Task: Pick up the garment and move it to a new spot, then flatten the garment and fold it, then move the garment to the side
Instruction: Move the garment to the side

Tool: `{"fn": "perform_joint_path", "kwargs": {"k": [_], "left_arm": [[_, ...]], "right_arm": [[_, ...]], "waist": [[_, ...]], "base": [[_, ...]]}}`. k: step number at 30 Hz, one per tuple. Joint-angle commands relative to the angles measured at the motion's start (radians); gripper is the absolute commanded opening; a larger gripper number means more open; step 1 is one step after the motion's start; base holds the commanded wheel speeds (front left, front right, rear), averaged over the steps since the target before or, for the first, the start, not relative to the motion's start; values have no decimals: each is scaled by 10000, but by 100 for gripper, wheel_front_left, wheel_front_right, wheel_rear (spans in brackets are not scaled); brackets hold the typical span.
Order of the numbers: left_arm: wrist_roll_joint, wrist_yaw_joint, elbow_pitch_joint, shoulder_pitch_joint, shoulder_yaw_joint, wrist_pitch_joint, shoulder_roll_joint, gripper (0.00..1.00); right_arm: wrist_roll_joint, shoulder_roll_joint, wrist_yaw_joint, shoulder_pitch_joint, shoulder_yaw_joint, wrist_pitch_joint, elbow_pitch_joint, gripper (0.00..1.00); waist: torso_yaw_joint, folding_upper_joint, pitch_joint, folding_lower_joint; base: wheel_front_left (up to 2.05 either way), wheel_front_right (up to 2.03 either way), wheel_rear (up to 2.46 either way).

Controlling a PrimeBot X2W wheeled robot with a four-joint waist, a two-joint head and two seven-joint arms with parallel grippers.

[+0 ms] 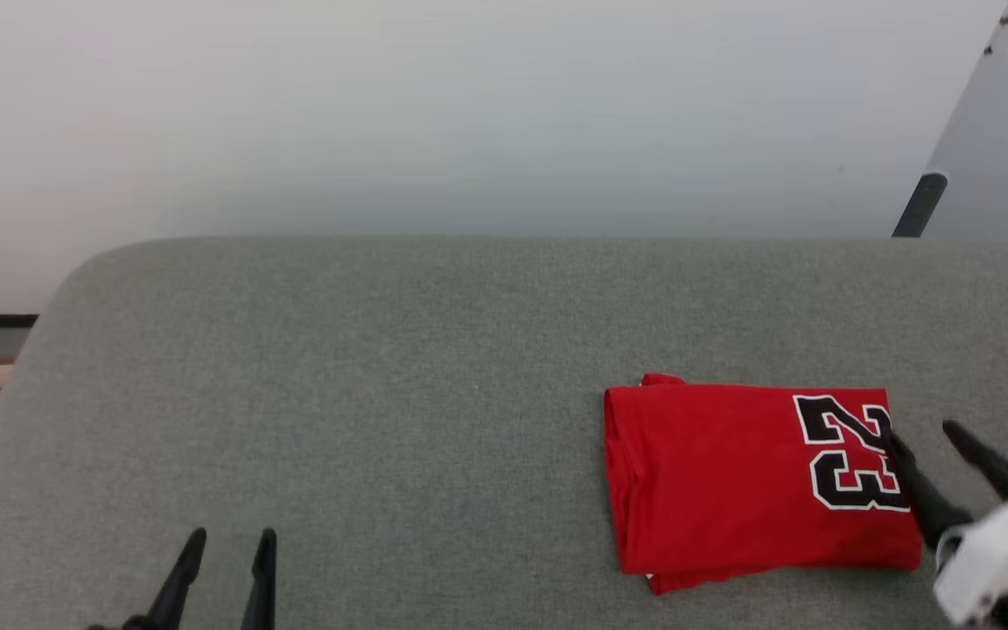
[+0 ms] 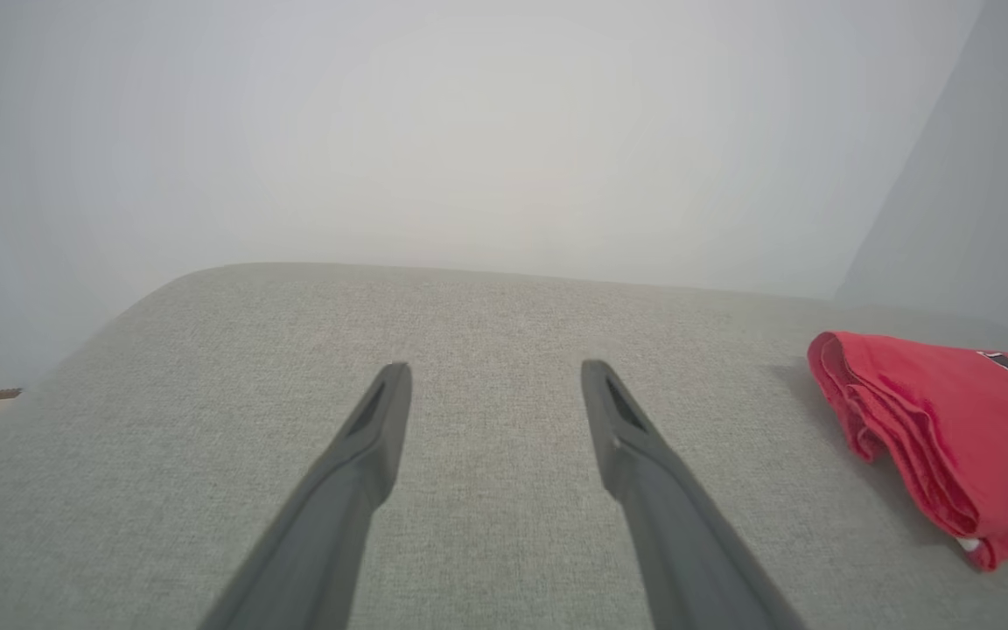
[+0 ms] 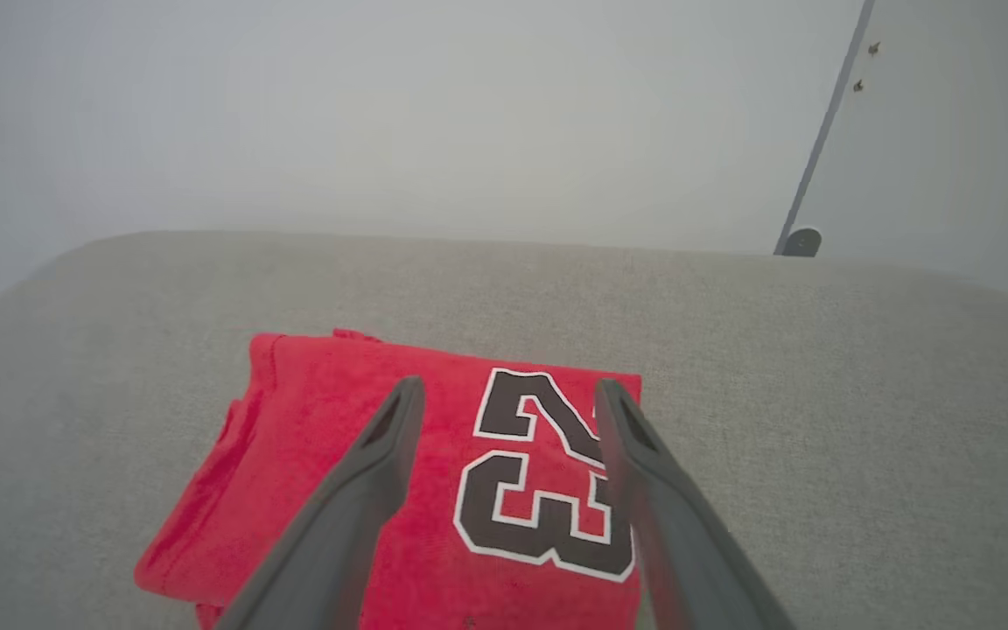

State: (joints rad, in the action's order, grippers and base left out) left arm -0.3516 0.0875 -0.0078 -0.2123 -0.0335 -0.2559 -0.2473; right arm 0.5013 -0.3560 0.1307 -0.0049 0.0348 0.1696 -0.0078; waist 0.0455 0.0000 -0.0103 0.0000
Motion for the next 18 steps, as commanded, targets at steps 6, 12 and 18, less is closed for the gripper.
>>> {"fn": "perform_joint_path", "kwargs": {"k": [6, 12, 18], "left_arm": [[-4, 79, 93, 643, -110, -56, 76, 100], [77, 176, 233, 1284, -260, -88, 211, 100], [127, 270, 265, 1912, -277, -91, 299, 100]], "right_arm": [[1195, -1658, -4, -1967, 1241, 5239, 406, 100], [1913, -2312, -4, -3284, 613, 7866, 705, 100], [1982, -2091, -4, -3810, 454, 8717, 1220, 100]], "waist": [[-90, 0, 920, 0], [97, 0, 1741, 0], [322, 0, 2566, 0]], "base": [[0, 0, 0], [0, 0, 0], [0, 0, 0]]}}
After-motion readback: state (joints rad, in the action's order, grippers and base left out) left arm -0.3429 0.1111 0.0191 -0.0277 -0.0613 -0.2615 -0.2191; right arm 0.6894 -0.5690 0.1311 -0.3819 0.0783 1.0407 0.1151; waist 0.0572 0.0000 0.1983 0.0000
